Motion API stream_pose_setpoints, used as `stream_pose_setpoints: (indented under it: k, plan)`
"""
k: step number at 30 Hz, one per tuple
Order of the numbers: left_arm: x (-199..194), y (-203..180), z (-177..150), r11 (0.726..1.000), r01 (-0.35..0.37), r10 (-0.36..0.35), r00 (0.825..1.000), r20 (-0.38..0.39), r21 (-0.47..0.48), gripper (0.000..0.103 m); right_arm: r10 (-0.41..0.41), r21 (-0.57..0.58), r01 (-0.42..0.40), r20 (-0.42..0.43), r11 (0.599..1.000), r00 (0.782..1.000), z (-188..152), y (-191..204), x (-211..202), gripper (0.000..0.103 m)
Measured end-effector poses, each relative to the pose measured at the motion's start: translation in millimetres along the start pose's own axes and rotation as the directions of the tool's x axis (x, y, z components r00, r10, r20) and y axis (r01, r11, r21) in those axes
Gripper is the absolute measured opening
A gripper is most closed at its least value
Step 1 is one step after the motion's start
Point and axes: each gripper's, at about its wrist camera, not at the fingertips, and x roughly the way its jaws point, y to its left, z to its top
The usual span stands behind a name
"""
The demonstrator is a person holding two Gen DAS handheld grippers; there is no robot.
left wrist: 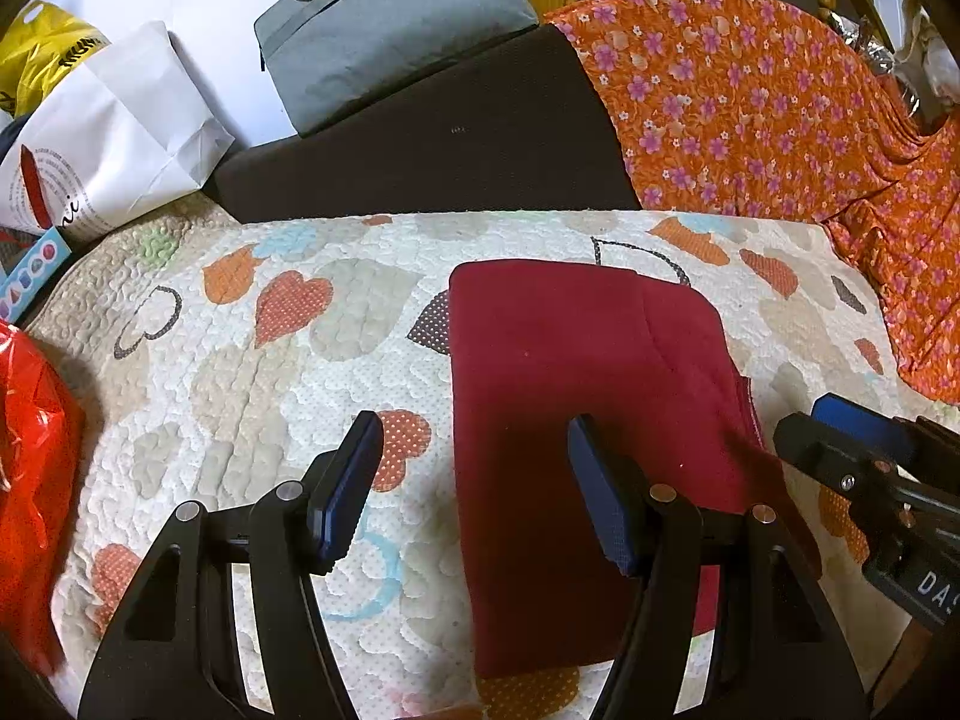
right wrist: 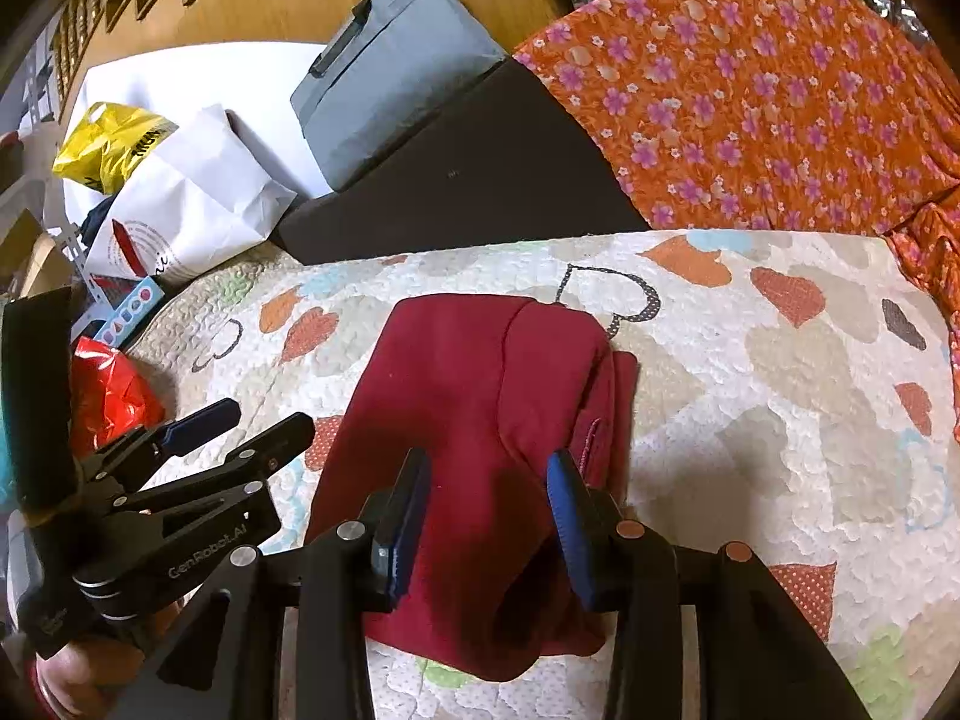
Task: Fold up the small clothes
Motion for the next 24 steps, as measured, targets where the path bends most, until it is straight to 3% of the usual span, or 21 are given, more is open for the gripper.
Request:
stream_pose_setpoints:
  k: [13,24]
  plan:
    - [-4.3,0.1,0.0,1.000,-0.006,0.006,1.000,0.010,-0.006,0.063,0.026,0.006,-0.026,0.001,1.000,1.000,-2.6,2.6,-5.9,0.039]
    - [-14.4,3.3,0.8,1.000,-0.003,0.003,0.998,0.065,-0.011,0.063,0.028,0.016,-0.028,-0.006,0.999,1.000,-6.8,1.5,-9.4,0.039]
